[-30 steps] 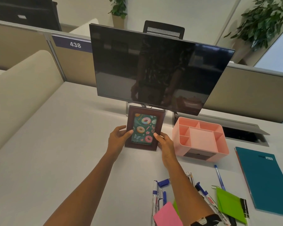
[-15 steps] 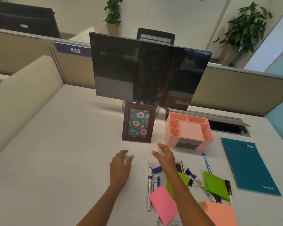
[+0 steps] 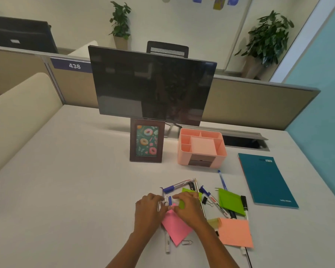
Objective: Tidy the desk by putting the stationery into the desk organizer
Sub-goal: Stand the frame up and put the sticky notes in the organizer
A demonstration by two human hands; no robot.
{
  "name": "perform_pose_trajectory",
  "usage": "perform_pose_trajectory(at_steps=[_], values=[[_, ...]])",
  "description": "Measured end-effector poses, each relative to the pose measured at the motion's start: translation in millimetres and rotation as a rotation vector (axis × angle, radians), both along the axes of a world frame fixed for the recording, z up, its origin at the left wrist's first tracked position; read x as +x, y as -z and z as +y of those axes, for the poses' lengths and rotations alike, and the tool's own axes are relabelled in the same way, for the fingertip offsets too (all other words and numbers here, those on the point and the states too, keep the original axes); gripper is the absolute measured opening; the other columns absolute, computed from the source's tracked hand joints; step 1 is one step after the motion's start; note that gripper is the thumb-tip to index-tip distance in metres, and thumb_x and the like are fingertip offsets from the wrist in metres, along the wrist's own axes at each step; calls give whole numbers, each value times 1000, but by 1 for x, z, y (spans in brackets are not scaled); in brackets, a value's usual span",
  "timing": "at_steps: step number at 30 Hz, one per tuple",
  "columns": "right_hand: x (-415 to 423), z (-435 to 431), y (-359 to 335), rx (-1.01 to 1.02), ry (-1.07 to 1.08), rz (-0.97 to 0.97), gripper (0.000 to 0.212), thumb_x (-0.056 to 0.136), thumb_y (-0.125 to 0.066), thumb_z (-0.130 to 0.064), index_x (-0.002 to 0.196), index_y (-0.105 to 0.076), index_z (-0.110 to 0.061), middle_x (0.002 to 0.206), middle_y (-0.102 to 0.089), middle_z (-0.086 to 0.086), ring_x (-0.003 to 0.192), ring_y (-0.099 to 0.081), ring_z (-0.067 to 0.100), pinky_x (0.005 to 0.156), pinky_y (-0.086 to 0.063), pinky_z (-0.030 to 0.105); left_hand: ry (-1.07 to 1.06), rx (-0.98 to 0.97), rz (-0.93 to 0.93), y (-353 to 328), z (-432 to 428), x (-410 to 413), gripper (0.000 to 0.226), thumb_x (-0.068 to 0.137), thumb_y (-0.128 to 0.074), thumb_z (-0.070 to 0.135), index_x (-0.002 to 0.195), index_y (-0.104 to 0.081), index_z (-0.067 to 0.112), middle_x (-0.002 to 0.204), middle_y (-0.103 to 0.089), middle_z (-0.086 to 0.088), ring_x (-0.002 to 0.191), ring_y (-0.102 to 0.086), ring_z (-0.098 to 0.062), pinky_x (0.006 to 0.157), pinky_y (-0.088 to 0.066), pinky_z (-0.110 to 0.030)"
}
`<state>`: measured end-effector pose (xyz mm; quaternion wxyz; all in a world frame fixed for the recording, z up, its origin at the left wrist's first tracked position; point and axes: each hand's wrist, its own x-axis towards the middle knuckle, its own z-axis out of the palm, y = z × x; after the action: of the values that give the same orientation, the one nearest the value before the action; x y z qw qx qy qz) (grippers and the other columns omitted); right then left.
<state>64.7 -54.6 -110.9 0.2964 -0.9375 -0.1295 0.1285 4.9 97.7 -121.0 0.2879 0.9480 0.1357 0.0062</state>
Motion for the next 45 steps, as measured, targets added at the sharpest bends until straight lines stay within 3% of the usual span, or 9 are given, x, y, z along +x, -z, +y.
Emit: perform_pose_trajectory(at_steps=[3,13,18,21,25,29,33,38,45], values=[[-10,-2,1,-98,-83,-35,44,82,-58,-34,126,-55,-29,126,-54,-10,120,-33,16,99,-32,31,-3,75,59,5,-2,-18,53,80,-45,70,117,-61,37,116,-61,13,108,-54,-11,91,-37,-31],[-16,0,-2,-54,-88,-32,35,84,-54,-18,117,-60,-28,114,-60,-7,115,-35,17,95,-31,31,-59,70,126,-1,-13,-29,31,83,-58,58,107,-61,37,102,-68,15,100,-59,-6,95,-34,-31],[-6,-4,-8,110,-21,47,26,83,-55,-12,101,-69,-26,100,-62,-4,102,-42,13,84,-39,24,-184,-146,39,-8,-18,-18,9,82,-67,45,83,-61,38,82,-66,20,82,-61,-2,83,-35,-29],[5,-12,-15,304,54,125,24,82,-60,-6,95,-70,-23,94,-64,-4,92,-56,12,72,-41,10,-222,-349,-12,-15,-18,-1,14,81,-70,34,70,-61,36,76,-67,16,75,-63,-6,78,-50,-34],[24,-26,-32,499,202,193,14,82,-67,-11,91,-69,-22,94,-69,-2,89,-62,14,74,-47,19,-183,-530,-99,-35,-18,27,11,80,-72,24,72,-68,29,75,-70,8,71,-65,-13,69,-54,-36],[47,-35,-48,624,249,203,8,82,-69,-13,88,-69,-18,89,-70,1,83,-63,17,69,-52,24,-128,-585,-195,-59,-18,60,10,80,-74,21,73,-70,26,76,-72,5,72,-66,-12,65,-50,-20],[80,-41,-72,716,261,143,13,84,-67,-10,96,-71,-11,90,-71,6,77,-63,15,60,-50,18,-96,-624,-287,-82,-17,98,3,81,-74,15,83,-72,17,80,-73,5,76,-67,-9,74,-53,-24],[131,-45,-106,778,285,100,19,86,-64,-12,103,-67,-5,97,-69,9,85,-65,21,61,-55,19,-69,-590,-358,-111,-17,157,13,82,-72,14,93,-74,8,82,-74,-3,78,-70,-16,78,-58,-34],[216,-35,-127,699,319,-89,16,87,-64,-12,101,-70,-12,93,-71,4,82,-68,19,66,-56,19,-103,-471,-451,-135,-14,245,12,81,-72,23,91,-77,18,81,-75,2,76,-70,-8,78,-59,-32]])
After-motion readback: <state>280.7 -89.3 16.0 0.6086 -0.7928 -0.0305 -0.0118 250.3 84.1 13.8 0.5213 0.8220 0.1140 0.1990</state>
